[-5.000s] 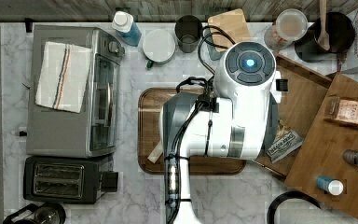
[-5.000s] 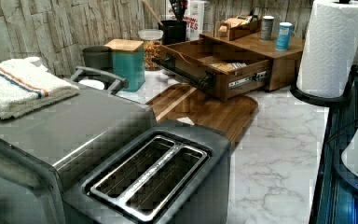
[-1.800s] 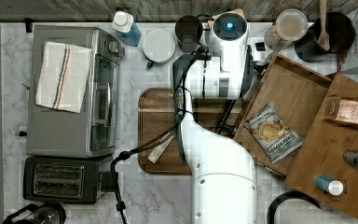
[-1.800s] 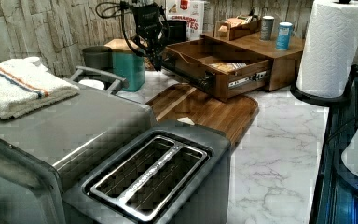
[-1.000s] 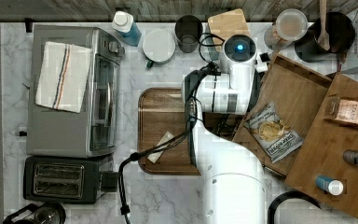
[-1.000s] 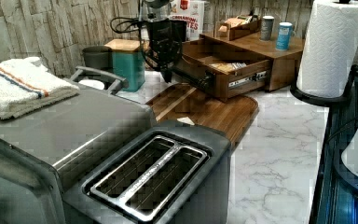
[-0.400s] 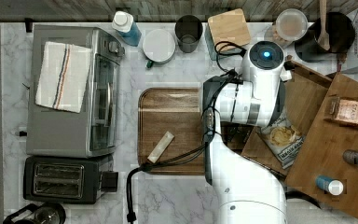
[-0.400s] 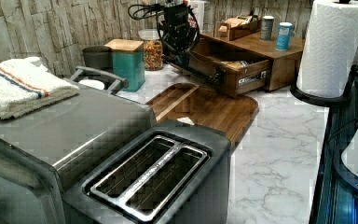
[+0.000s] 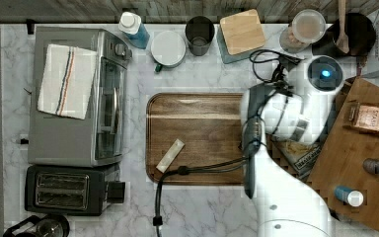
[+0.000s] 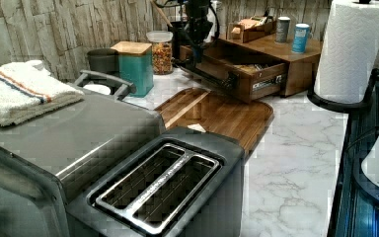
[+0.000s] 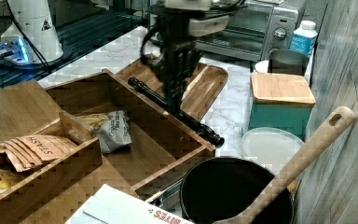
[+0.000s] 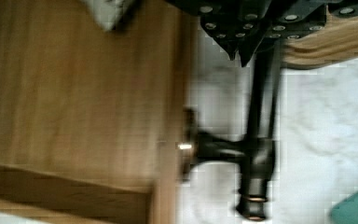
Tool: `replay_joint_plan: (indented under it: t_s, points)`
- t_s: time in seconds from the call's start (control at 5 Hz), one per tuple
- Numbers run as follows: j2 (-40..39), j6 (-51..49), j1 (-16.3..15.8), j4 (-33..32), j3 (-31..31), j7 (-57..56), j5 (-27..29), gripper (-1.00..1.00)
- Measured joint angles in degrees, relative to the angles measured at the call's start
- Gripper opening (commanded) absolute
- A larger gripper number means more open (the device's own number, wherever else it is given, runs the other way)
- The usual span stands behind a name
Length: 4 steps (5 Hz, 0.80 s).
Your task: Close the drawer.
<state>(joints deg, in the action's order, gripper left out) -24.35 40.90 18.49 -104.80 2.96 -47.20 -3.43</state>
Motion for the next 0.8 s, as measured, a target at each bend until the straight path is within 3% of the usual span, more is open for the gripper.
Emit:
replay_joint_plan:
  t_s: [0.2,0.8]
  points:
    - [0.25,0.14,2.59,-0.5,1.23,-0.67,-0.01,-1.0]
    - [0.49,-7.27,3.47,0.62,6.02,-5.34,-2.45,-1.0]
